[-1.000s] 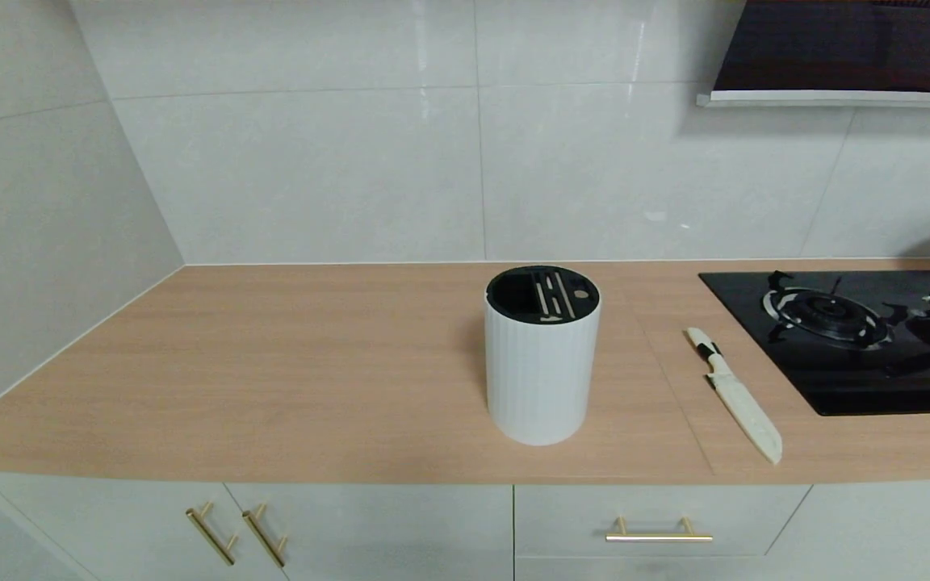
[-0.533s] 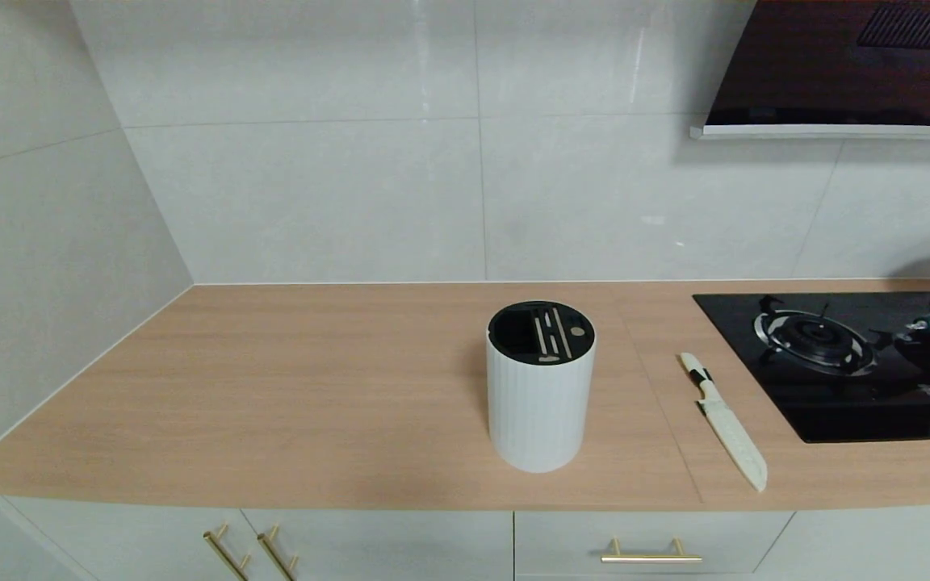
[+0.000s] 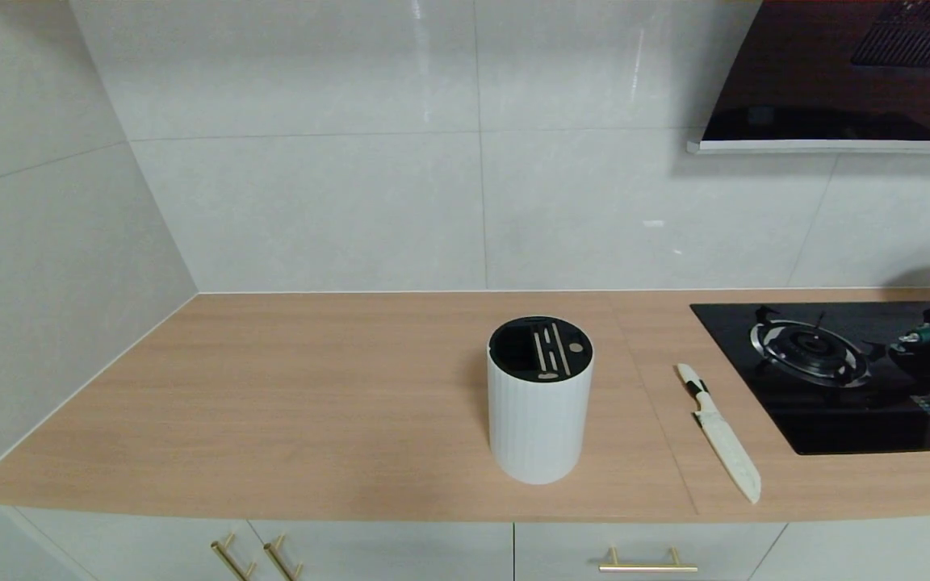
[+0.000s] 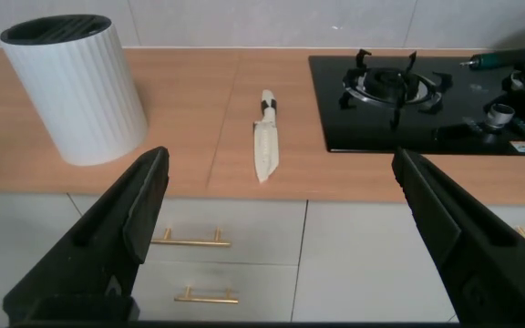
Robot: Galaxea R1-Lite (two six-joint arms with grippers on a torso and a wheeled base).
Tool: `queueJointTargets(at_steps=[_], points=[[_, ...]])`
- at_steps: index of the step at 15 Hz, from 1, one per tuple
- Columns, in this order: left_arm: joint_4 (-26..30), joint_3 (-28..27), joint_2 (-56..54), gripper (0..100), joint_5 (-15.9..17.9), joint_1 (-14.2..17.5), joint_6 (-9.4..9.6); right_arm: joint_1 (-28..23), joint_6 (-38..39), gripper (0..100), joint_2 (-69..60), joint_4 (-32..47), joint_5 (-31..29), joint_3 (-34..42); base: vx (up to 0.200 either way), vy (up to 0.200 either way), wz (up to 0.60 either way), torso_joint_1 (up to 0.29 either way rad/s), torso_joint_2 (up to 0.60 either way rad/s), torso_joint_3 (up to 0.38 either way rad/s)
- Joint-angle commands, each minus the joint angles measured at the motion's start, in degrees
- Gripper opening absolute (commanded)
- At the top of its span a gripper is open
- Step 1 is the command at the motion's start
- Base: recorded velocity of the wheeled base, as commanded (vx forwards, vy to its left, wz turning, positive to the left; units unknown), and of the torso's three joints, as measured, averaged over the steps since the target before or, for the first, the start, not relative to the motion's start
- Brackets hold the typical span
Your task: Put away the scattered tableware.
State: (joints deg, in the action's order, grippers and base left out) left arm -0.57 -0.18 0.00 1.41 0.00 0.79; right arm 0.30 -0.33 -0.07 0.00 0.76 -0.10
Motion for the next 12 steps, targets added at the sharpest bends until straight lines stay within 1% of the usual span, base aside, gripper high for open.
queueJointTargets(at_steps=[1, 3, 6, 12], points=[[0.0, 0.0, 0.1, 100, 0.0, 0.0, 0.00, 0.0, 0.0, 100, 0.1, 0.0, 0.0, 0.0, 0.000, 0.000, 0.00, 0.000, 0.00, 0.000], [0.0, 0.0, 0.1, 100, 0.0, 0.0, 0.00, 0.0, 0.0, 100, 0.1, 0.0, 0.0, 0.0, 0.000, 0.000, 0.00, 0.000, 0.00, 0.000], [0.0, 0.0, 0.1, 100, 0.0, 0.0, 0.00, 0.0, 0.0, 100, 0.1, 0.0, 0.0, 0.0, 0.000, 0.000, -0.60, -0.001, 0.00, 0.001], [0.0, 0.0, 0.1, 100, -0.1, 0.0, 0.00, 0.0, 0.0, 100, 0.1, 0.0, 0.0, 0.0, 0.000, 0.000, 0.00, 0.000, 0.00, 0.000]])
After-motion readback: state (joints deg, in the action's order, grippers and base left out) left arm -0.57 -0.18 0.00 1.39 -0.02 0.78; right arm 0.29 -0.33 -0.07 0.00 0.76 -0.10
